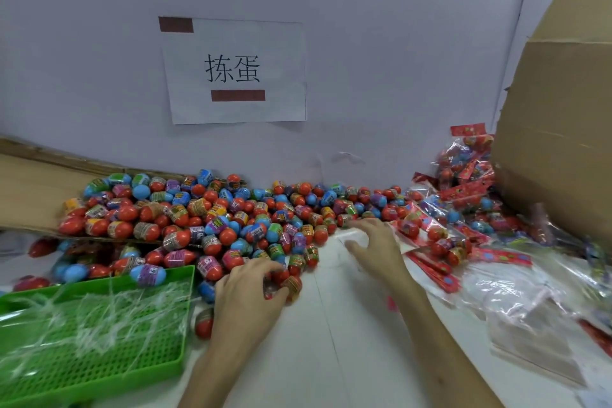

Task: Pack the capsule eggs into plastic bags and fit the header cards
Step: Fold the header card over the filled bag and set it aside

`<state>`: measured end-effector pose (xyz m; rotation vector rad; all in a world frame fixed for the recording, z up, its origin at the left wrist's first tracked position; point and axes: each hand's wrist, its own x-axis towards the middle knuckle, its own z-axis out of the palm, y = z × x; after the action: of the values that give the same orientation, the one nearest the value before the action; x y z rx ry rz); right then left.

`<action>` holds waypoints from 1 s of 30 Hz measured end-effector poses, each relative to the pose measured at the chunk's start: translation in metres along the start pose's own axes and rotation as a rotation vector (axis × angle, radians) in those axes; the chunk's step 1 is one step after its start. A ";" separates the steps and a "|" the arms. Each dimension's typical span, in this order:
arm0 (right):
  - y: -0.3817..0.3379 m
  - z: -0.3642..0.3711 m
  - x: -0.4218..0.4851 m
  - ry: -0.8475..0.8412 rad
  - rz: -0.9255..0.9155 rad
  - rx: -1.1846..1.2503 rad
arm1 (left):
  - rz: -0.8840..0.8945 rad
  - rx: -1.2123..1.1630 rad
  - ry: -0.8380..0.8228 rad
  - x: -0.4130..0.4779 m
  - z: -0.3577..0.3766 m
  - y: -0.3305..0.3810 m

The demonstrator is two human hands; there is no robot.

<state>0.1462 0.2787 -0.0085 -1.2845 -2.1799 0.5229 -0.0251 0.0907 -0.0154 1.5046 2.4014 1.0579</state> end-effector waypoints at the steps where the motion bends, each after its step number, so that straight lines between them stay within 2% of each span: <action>1: 0.007 0.001 0.000 -0.097 0.038 -0.163 | 0.002 -0.022 0.008 0.000 0.000 0.000; 2: 0.013 0.001 0.000 -0.161 0.060 -0.270 | 0.007 -0.047 0.020 0.000 -0.001 0.001; 4: 0.020 0.002 0.000 -0.169 0.055 -0.309 | 0.019 -0.087 0.037 0.000 -0.001 0.001; 11: 0.028 0.007 0.002 0.011 0.074 -0.121 | 0.021 -0.148 0.033 0.001 -0.001 0.002; 17: 0.009 -0.001 0.002 0.309 0.178 0.404 | 0.026 -0.188 0.008 0.001 0.000 0.000; 21: -0.005 -0.020 0.003 0.432 0.291 1.021 | 0.048 -0.216 0.018 0.002 0.002 -0.002; 22: -0.008 -0.025 0.002 0.447 0.295 1.112 | 0.053 -0.228 0.019 0.003 0.001 -0.002; 24: -0.013 -0.030 -0.003 0.459 0.214 1.092 | 0.051 -0.271 0.036 0.003 0.001 -0.001; 26: -0.023 -0.026 -0.010 0.421 0.013 0.908 | 0.042 -0.375 0.089 0.003 0.000 0.002; 28: -0.037 -0.014 -0.017 0.324 -0.211 0.730 | 0.014 -0.593 0.120 0.004 -0.004 0.005; 30: -0.053 0.002 -0.024 0.226 -0.393 0.572 | -0.038 -0.869 0.035 0.005 -0.008 0.009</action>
<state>0.1190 0.2322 0.0147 -0.5639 -1.8351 0.7259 -0.0248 0.0932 -0.0023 1.1002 1.5805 1.7851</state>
